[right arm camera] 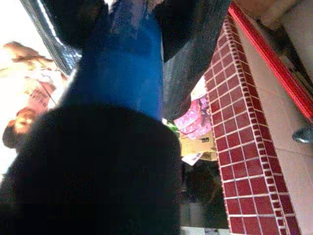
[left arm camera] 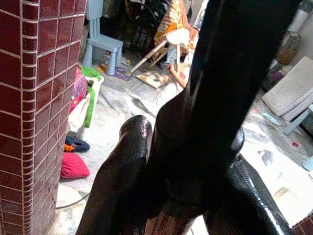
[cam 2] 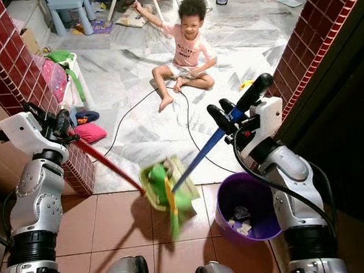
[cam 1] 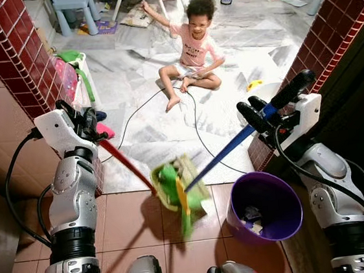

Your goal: Sweep floor

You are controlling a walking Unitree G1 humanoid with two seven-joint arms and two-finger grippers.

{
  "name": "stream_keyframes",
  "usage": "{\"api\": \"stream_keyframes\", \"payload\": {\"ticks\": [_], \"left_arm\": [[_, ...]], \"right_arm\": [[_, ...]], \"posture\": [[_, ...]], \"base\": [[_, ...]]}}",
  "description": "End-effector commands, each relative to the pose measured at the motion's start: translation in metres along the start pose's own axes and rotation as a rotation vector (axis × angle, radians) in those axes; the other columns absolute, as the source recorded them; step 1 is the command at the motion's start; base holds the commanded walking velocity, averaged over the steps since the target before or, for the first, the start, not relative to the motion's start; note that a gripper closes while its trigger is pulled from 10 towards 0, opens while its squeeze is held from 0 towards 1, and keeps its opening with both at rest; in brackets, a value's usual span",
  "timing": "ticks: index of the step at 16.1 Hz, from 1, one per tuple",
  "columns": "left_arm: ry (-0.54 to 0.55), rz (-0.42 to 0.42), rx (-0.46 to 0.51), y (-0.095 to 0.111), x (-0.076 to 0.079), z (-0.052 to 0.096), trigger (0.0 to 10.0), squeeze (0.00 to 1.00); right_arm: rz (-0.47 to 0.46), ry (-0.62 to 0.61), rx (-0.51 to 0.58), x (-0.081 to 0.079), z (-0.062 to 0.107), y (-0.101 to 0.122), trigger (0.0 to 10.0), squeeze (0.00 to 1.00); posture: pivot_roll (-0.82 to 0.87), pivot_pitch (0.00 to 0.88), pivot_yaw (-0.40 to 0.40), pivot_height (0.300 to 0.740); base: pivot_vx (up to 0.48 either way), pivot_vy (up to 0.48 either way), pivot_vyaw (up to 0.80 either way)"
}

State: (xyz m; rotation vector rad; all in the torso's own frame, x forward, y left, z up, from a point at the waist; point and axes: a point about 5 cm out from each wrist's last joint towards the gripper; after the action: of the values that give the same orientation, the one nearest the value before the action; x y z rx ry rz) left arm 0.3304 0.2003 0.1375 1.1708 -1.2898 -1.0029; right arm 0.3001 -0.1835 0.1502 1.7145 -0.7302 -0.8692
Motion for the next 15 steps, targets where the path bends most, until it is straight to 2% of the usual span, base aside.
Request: {"api": "stream_keyframes", "payload": {"ticks": [1,3,5,6,7,10,11,13,15], "left_arm": [[-0.054,0.075,0.181,0.042,0.012,-0.010,10.0,0.00],[-0.018,0.041,0.193,0.048,0.002,-0.013,10.0,0.00],[0.029,0.010,0.193,0.048,-0.008,-0.016,10.0,0.00],[0.044,0.000,0.191,0.048,-0.011,-0.018,10.0,0.00],[0.043,0.001,0.190,0.048,-0.011,-0.018,10.0,0.00],[0.046,-0.020,0.193,0.048,-0.008,-0.022,10.0,0.00],[0.062,-0.042,0.203,0.049,-0.008,-0.023,10.0,0.00],[0.102,-0.106,0.214,0.051,-0.012,-0.025,10.0,0.00],[0.153,-0.162,0.203,0.048,-0.020,-0.024,10.0,0.00]], "right_arm": [[-0.019,-0.022,-0.017,0.007,0.002,0.001,10.0,0.00],[0.031,-0.042,0.032,0.015,0.000,0.018,10.0,0.00],[0.004,-0.068,0.091,0.017,-0.001,0.030,10.0,0.00],[-0.084,-0.096,0.165,0.016,-0.006,0.041,10.0,0.00],[-0.113,-0.098,0.185,0.015,-0.008,0.044,10.0,0.00],[-0.274,-0.070,0.306,0.008,-0.027,0.071,10.0,0.00],[-0.291,-0.059,0.335,0.007,-0.032,0.079,10.0,0.00],[-0.221,-0.036,0.333,0.007,-0.035,0.091,10.0,0.00],[-0.181,-0.050,0.339,0.013,-0.035,0.100,10.0,0.00]], "posture": [[-0.11,0.000,-0.015,0.740],[-0.13,0.000,-0.007,0.740],[-0.13,0.000,0.001,0.740],[-0.14,0.000,0.007,0.740],[-0.14,0.000,0.007,0.740],[-0.14,0.000,0.014,0.740],[-0.15,0.000,0.013,0.740],[-0.15,0.000,0.011,0.740],[-0.14,0.000,0.015,0.740]], "base": [[0.000,0.000,0.00],[0.000,0.000,0.00],[0.000,0.000,0.00],[0.000,0.000,0.00],[0.000,0.000,0.00],[0.000,0.000,0.00],[0.000,0.000,0.00],[0.000,0.000,0.00],[0.000,0.000,0.00]]}}
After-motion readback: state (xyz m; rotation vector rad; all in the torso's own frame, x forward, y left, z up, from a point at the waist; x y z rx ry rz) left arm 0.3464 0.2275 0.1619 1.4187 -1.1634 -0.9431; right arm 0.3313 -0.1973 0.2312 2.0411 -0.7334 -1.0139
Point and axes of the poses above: a point about 5 cm out from each wrist's last joint towards the gripper, its own z axis pointing back from the gripper into the wrist, its own y axis along the axis of the wrist's last joint, x = y × z, and after that the axes turned 8 degrees about -z, right-handed
